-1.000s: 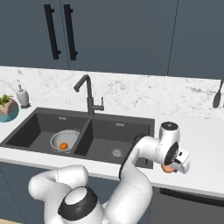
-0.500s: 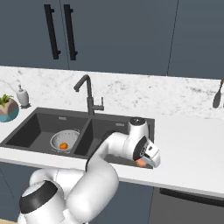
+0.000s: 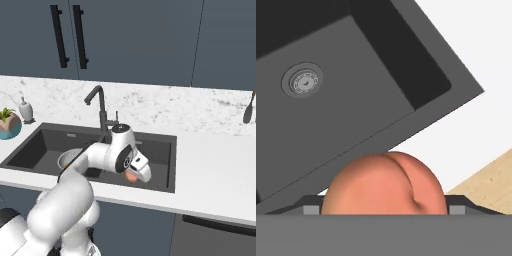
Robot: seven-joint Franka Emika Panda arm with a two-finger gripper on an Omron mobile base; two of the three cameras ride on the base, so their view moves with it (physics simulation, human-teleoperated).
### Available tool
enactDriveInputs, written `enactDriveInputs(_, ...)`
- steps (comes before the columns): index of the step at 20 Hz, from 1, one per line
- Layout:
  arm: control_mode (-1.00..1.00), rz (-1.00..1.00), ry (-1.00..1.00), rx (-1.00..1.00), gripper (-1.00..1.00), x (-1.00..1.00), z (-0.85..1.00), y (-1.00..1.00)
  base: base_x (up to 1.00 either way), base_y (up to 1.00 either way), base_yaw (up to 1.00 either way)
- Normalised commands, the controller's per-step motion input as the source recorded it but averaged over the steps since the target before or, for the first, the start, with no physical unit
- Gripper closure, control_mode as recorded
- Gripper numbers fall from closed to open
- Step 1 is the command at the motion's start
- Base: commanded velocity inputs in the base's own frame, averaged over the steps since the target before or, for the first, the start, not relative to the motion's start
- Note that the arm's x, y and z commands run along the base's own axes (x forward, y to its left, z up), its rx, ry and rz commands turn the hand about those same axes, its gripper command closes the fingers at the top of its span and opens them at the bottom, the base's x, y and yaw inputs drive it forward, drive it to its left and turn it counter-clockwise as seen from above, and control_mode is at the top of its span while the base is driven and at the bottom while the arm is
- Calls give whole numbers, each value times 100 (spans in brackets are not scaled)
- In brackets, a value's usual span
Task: Put the colander in the sink, put the tangerine, peach in the colander, and turn on the sink faucet and pour water over the colander.
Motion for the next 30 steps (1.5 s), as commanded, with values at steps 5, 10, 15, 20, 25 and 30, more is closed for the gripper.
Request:
enactDriveInputs(5, -100, 0, 0, 0, 100, 0, 23, 100, 0, 0, 0)
enactDriveInputs(10, -100, 0, 0, 0, 100, 0, 17, 100, 0, 0, 0)
enactDriveInputs(15, -100, 0, 0, 0, 100, 0, 14, 100, 0, 0, 0)
enactDriveInputs(20, -100, 0, 0, 0, 100, 11, 10, 100, 0, 0, 0)
enactDriveInputs(25, -100, 0, -4, 0, 100, 28, 5, 88, 0, 0, 0)
enactDriveInputs(30, -100, 0, -3, 0, 100, 46, 0, 76, 0, 0, 0)
